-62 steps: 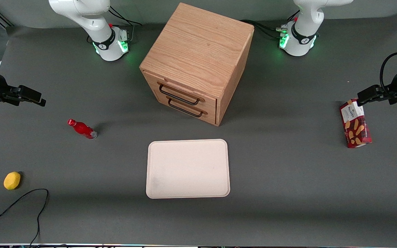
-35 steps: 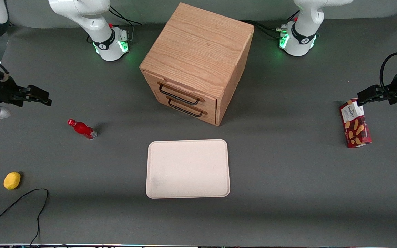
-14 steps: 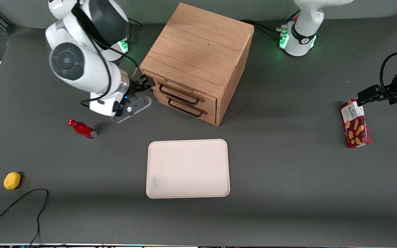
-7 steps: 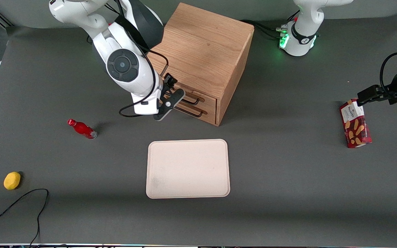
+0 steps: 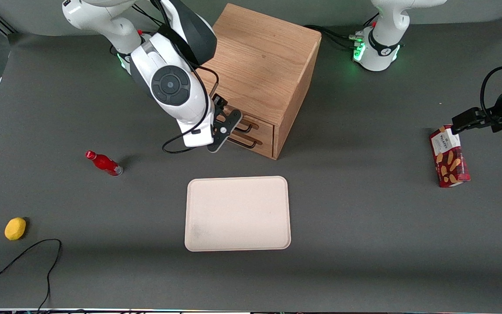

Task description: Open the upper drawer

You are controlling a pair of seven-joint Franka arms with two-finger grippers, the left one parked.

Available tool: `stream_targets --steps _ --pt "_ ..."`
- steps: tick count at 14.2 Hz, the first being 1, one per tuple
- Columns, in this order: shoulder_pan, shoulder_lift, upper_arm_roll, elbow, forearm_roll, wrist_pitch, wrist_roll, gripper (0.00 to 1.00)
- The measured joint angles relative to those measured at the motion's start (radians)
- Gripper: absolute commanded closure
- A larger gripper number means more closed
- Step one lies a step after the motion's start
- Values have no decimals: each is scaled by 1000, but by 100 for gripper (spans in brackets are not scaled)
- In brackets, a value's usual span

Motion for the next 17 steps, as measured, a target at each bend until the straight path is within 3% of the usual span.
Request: stream_targets --steps 11,17 --pt "-1 22 -8 -12 26 7 -1 0" --pt "-7 29 -19 -15 79 5 -5 0"
